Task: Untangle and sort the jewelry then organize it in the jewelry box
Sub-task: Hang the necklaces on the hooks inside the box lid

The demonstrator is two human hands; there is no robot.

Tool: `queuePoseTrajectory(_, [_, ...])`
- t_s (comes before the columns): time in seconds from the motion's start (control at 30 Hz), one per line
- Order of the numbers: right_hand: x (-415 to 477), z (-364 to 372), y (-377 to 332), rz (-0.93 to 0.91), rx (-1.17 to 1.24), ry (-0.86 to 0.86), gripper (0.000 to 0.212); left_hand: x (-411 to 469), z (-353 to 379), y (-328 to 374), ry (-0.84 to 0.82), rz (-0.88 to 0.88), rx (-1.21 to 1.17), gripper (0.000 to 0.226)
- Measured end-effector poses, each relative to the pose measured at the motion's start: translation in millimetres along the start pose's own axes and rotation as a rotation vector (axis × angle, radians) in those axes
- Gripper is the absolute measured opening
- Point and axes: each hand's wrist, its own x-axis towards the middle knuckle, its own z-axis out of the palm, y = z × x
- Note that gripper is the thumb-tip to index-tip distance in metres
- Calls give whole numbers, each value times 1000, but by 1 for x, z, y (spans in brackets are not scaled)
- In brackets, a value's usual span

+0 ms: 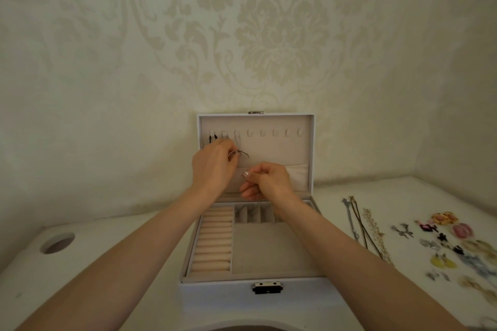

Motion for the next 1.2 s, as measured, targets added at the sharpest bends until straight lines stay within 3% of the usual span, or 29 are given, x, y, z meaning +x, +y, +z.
queuePoseTrajectory(0.3, [-6, 0, 1, 3, -43, -41, 12, 3, -3, 0, 17, 5, 37, 15])
queuePoseTrajectory(0.43, [-17, -7, 3, 6, -131, -89, 13, -15, -2, -5, 93, 336, 26, 23])
queuePoseTrajectory(0.53, [-21, -17, 0, -37, -167, -114, 11, -24, 5, -14, -20, 532, 71, 25])
queuePoseTrajectory(0.67, [-26, -31, -10, -76, -143, -136, 13, -28, 12, -23, -102, 478, 72, 30])
queuePoseTrajectory(0.83, [-27, -44, -19, -182, -14, -112, 18, -35, 12, -20, -81, 471, 163, 46])
queuePoseTrajectory(1.0, [-22, -48, -28, -282, 0, 36, 9, -37, 15, -20, -132, 374, 42, 45])
queuePoseTrajectory(1.2, [-16, -53, -40, -326, 231, 76, 11, -41, 15, -18, -188, 204, -66, 38])
